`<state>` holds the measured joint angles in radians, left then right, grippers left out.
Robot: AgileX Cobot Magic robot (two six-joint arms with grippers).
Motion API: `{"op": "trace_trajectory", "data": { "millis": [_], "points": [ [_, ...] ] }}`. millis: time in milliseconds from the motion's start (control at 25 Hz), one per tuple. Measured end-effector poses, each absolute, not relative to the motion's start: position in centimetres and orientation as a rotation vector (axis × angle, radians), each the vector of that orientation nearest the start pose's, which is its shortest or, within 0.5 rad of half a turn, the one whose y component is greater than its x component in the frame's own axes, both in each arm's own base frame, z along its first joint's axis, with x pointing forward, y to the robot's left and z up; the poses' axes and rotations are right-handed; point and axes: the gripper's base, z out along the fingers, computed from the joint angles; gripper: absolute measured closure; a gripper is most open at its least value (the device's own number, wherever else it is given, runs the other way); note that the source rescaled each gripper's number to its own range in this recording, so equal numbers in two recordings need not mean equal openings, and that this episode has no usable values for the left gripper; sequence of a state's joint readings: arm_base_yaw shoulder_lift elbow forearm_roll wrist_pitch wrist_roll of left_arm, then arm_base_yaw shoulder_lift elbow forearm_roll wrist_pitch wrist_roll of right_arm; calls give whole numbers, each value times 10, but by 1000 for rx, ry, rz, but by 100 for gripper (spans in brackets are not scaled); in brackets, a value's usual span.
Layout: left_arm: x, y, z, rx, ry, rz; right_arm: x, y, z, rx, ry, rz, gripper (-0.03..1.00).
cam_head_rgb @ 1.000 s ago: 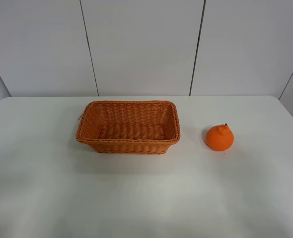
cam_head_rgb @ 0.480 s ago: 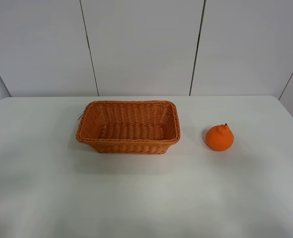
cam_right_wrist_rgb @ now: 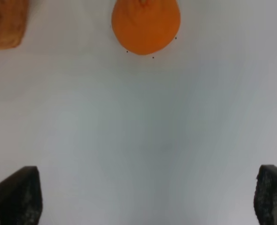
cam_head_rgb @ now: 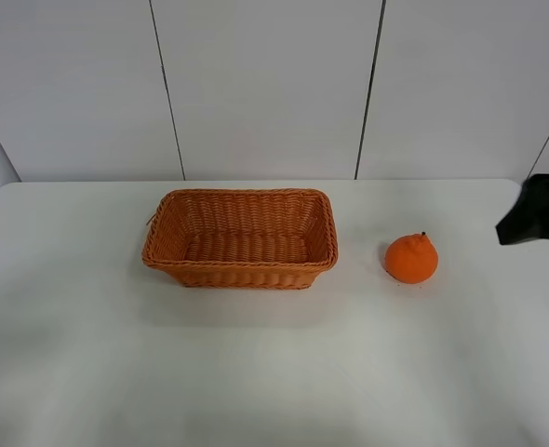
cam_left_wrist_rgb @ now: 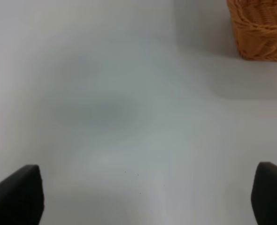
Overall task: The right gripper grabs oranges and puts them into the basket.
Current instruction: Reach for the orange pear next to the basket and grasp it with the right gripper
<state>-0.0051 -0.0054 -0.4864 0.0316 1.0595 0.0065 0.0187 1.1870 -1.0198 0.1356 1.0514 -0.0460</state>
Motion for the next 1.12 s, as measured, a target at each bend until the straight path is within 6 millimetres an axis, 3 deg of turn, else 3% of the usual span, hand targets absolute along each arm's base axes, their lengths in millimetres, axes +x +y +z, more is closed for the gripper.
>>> {"op": "trace_trajectory", "data": {
  "millis": [200, 320, 440, 720, 920, 1120],
  "points": [
    [-4, 3, 274, 11, 2051, 39, 303, 17, 293, -27, 2860, 184, -3],
    [-4, 3, 274, 11, 2051, 39, 342, 18, 277, -25, 2899, 189, -3],
    [-4, 3, 274, 11, 2051, 39, 368, 24, 264, -43, 2936, 206, -3],
    [-4, 3, 274, 11, 2051, 39, 384, 49, 250, -206, 2972, 98, -3],
    [-4, 3, 274, 11, 2051, 39, 393, 49, 239, -180, 2955, 80, -3],
    [-4, 3, 274, 11, 2051, 39, 404, 51, 212, -171, 2978, 77, -3]
  ]
}}
